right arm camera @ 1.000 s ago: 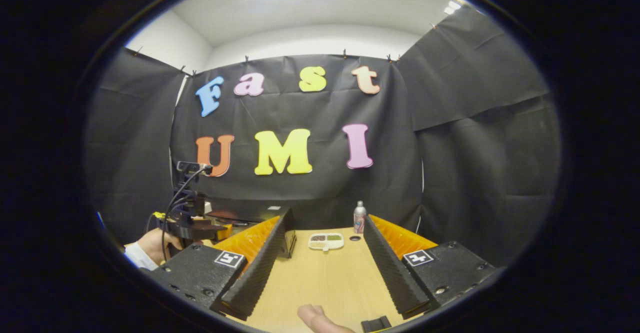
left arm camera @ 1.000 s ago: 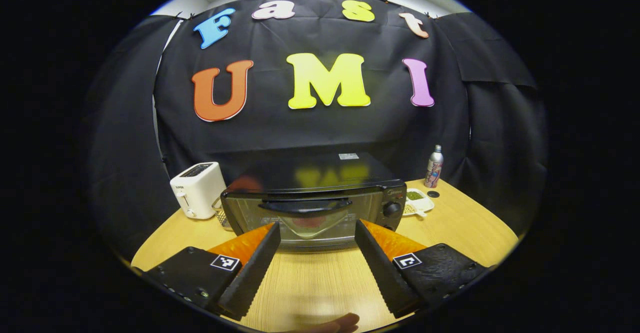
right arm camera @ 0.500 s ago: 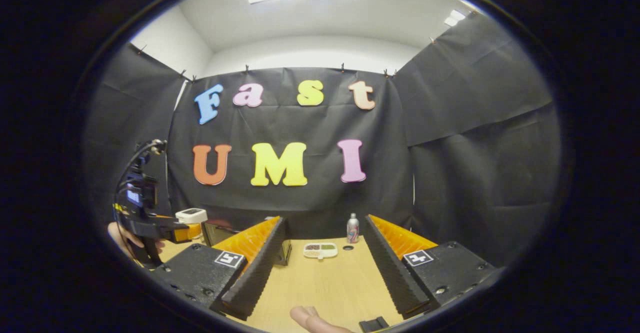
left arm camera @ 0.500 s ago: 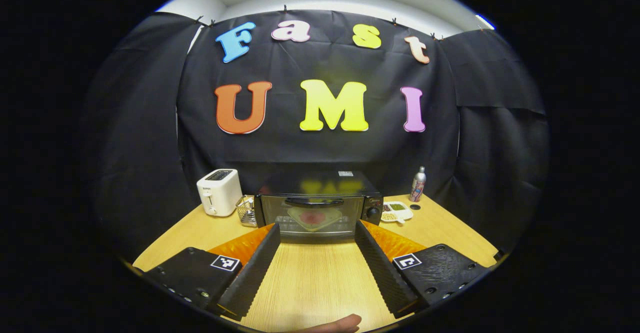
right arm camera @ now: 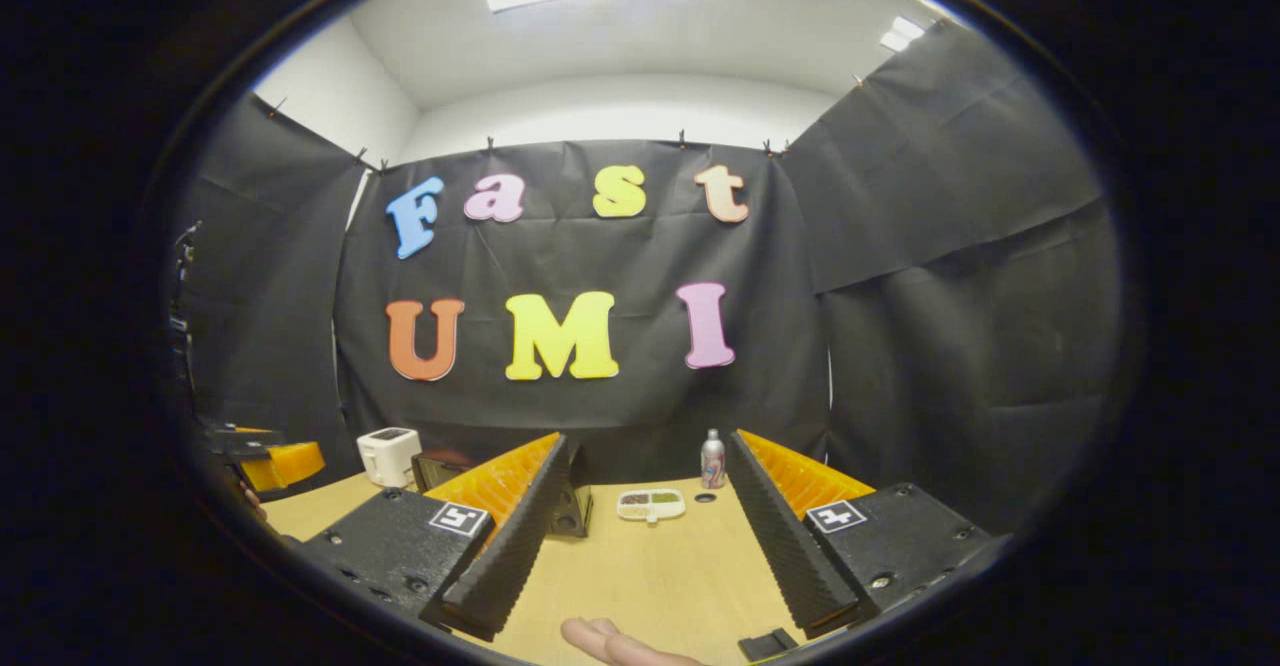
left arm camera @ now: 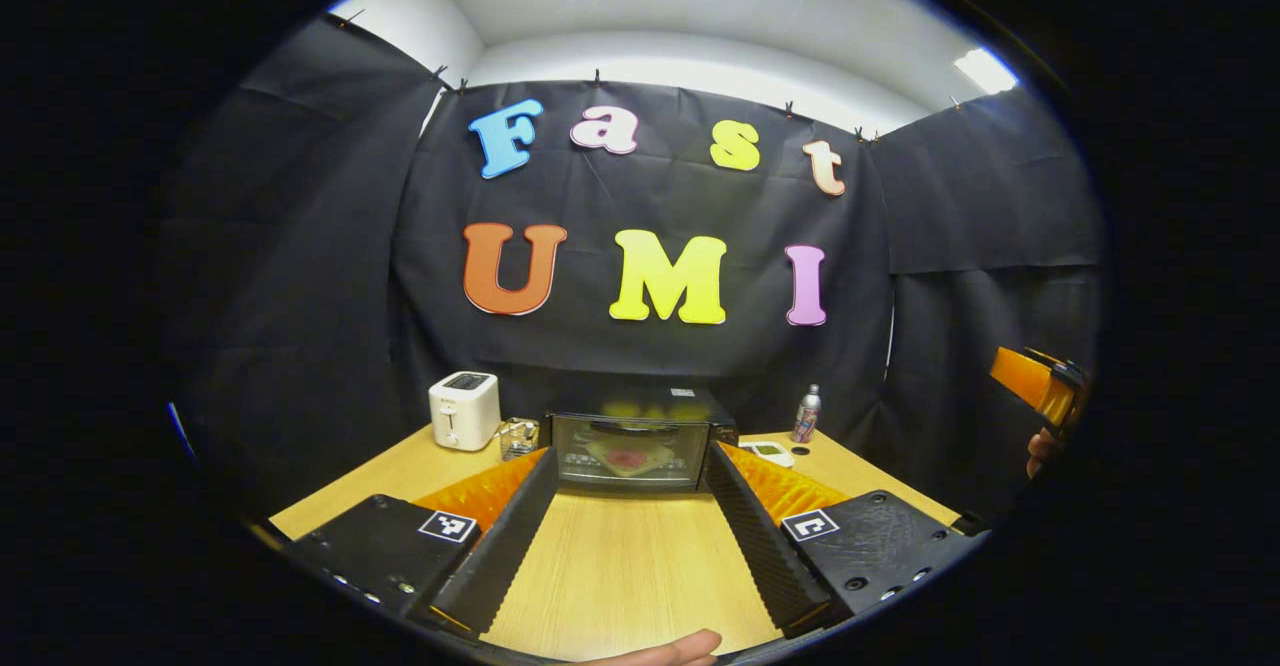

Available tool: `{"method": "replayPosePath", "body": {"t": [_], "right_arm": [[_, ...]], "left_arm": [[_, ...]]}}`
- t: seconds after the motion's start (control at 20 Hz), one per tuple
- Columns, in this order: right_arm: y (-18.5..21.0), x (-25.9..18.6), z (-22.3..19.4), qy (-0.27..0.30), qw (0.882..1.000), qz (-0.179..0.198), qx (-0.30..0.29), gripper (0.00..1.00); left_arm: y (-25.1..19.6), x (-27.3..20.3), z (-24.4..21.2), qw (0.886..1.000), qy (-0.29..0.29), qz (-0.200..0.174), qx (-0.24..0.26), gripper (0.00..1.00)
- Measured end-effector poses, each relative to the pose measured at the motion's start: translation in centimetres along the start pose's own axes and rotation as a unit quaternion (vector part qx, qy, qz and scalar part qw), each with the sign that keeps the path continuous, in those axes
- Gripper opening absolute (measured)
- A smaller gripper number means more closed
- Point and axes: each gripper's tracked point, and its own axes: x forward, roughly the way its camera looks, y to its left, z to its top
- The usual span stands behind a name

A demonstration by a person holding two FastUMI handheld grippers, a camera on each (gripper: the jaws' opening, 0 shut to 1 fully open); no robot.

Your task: Open the electric oven with the left hand, put the food in, and close the electric oven.

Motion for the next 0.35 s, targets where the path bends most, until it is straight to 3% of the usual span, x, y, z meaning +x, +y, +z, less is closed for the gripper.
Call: {"method": "replayPosePath", "body": {"t": [0.1, 0.35], "right_arm": [[0.3, 0.2, -0.5, 0.009, 1.0, 0.001, 0.002, 0.96], [0.9, 0.4, -1.0, 0.015, 1.0, 0.008, -0.014, 0.96]], "left_arm": [[-0.1, -0.7, 0.6, 1.0, -0.008, 0.002, 0.011, 0.95], [1.4, -0.9, 1.9, 0.998, -0.029, 0.044, 0.047, 0.95]]}}
